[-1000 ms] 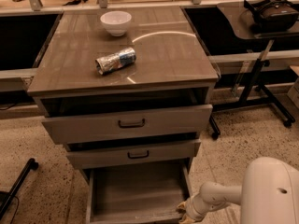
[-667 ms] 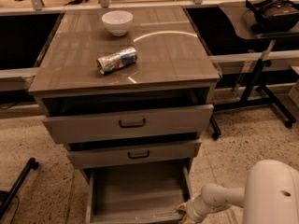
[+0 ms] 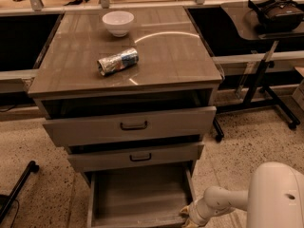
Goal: Open bottom drawer
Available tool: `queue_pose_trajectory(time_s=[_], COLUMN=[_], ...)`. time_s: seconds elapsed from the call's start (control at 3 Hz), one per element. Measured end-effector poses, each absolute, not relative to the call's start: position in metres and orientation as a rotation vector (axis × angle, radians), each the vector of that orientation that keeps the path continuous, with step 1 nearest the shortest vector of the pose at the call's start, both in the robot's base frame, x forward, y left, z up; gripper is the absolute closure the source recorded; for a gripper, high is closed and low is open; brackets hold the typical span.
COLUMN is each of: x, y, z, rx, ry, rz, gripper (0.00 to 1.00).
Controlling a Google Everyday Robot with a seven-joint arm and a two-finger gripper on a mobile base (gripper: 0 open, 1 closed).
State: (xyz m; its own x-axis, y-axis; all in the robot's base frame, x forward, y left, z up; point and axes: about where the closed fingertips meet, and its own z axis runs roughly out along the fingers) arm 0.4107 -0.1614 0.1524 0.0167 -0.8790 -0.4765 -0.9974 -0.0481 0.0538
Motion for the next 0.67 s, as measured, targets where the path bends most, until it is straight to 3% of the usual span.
queue_pose_trajectory(time_s=[0.67], x=[0.4109], y=[-0.1631], z=[0.1536], rx=[-1.995], ry=[1.935], rz=[0.564], gripper=[0.02])
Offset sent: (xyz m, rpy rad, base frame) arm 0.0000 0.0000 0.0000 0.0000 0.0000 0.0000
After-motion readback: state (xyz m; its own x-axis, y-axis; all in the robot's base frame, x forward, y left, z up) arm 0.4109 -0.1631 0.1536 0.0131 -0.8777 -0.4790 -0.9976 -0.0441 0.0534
